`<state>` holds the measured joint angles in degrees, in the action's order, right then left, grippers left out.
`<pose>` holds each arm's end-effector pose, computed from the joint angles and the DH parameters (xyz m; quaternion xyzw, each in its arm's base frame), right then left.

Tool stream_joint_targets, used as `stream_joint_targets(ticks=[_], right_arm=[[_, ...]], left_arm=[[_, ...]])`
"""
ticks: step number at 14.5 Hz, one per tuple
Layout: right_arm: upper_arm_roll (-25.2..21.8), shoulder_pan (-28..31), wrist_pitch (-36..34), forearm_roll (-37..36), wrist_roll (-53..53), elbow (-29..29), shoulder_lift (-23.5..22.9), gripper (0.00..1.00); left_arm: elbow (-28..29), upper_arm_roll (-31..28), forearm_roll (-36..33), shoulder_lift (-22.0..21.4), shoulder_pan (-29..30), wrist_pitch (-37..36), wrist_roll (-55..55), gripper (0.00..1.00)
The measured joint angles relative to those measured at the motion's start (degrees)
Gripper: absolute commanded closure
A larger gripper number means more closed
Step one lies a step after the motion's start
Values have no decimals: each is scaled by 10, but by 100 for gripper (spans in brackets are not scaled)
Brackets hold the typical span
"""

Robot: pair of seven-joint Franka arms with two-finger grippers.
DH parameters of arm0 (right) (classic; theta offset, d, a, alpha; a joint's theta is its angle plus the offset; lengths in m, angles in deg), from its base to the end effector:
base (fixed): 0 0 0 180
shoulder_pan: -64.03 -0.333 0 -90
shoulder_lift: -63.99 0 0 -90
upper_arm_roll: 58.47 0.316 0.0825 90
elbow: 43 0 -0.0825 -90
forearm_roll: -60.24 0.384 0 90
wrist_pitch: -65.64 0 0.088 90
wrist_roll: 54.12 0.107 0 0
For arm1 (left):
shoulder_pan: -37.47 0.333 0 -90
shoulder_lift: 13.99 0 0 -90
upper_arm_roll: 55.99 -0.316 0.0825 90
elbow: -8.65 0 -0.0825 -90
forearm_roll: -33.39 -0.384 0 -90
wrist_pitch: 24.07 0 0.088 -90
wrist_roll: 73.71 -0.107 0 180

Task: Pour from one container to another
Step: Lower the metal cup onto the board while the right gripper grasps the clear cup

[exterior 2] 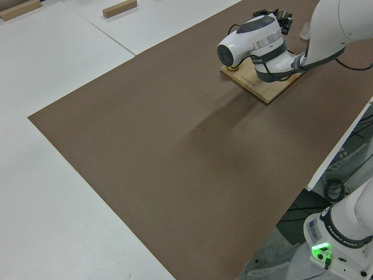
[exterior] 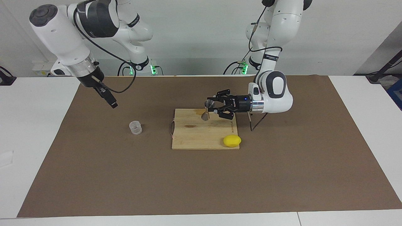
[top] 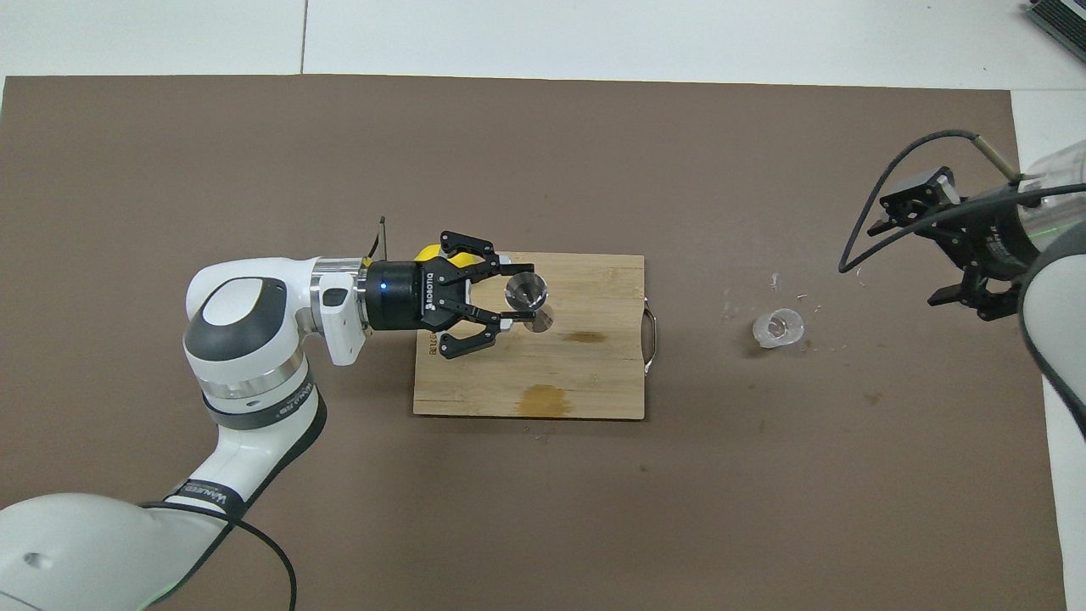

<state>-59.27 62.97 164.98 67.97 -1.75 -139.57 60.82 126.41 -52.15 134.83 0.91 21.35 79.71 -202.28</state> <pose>0.5796 0.0151 0.5535 -0.8914 0.4483 0.0324 0.0577 0.5294 -0.2770 0.3563 0.5160 -0.4851 0.4650 0.5312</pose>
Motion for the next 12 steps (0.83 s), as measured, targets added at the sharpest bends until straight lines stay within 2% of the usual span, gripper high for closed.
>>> stream_joint_targets(ticks=[3,7,12], right_arm=[[-1,12,18,30,61,-24,-24,0],[-2,52,56,79,111,-35,-79,0],[-3,63,157,136,118,-115,-108,0]], left_arm=[[8,0,49,1,-51,64,-2,89],[21,0,118,1,-112,145,-59,90],[36,-3,157,9,-129,186,-190,90]])
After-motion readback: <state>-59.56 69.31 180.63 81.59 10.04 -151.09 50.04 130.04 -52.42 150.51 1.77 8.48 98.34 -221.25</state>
